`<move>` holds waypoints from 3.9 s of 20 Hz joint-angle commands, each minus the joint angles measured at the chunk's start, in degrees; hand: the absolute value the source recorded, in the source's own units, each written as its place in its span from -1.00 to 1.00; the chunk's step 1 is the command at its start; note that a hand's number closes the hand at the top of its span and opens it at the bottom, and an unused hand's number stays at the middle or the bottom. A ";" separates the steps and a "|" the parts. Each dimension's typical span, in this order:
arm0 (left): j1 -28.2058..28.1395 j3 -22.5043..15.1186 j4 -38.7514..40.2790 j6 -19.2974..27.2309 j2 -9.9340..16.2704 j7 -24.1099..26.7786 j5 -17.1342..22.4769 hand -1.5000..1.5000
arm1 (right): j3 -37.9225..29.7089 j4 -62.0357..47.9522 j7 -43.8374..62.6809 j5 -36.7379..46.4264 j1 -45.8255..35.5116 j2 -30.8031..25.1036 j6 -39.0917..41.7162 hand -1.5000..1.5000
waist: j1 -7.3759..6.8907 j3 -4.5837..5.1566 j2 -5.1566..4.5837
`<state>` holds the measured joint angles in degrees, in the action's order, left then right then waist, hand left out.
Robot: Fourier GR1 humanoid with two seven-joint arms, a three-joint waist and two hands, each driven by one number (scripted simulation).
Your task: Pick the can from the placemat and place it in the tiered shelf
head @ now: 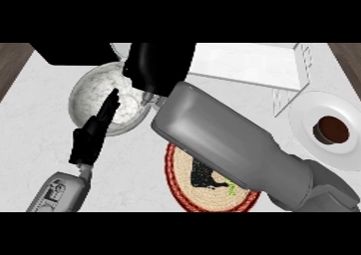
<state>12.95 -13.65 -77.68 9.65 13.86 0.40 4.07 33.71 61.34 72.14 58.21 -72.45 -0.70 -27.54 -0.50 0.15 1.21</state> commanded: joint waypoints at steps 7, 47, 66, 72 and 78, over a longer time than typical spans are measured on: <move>-0.51 0.16 -1.22 0.76 -0.09 -0.30 -1.19 0.00 | -8.48 -3.22 13.12 8.54 -7.34 0.67 8.61 1.00 | 0.39 -0.06 -0.29; -0.36 1.33 -2.97 -1.41 -3.53 -1.75 -3.82 0.00 | -36.46 -17.77 -21.55 19.10 0.17 -5.80 -18.51 1.00 | -0.41 -0.17 -1.71; -2.46 4.02 -3.33 -3.79 -2.66 -0.92 -4.45 0.00 | -40.01 -15.75 -5.68 32.41 4.69 -3.94 -14.78 -1.00 | 0.28 -0.14 -1.09; -3.00 3.51 -5.40 -4.23 -3.50 -2.10 -4.55 0.00 | -43.96 -10.64 -13.15 24.58 2.61 -5.02 -14.57 -1.00 | -0.03 -0.16 -1.15; -2.46 4.89 -6.04 -4.31 -3.49 -3.24 -4.98 0.00 | -42.36 -3.29 -12.57 23.33 4.06 -2.60 -13.13 -1.00 | 0.43 -0.14 -1.04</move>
<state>9.84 -9.53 -82.89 6.04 10.30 -1.44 -1.29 -9.41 53.45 57.50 81.66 -68.91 -4.64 -40.76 -0.30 0.00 0.09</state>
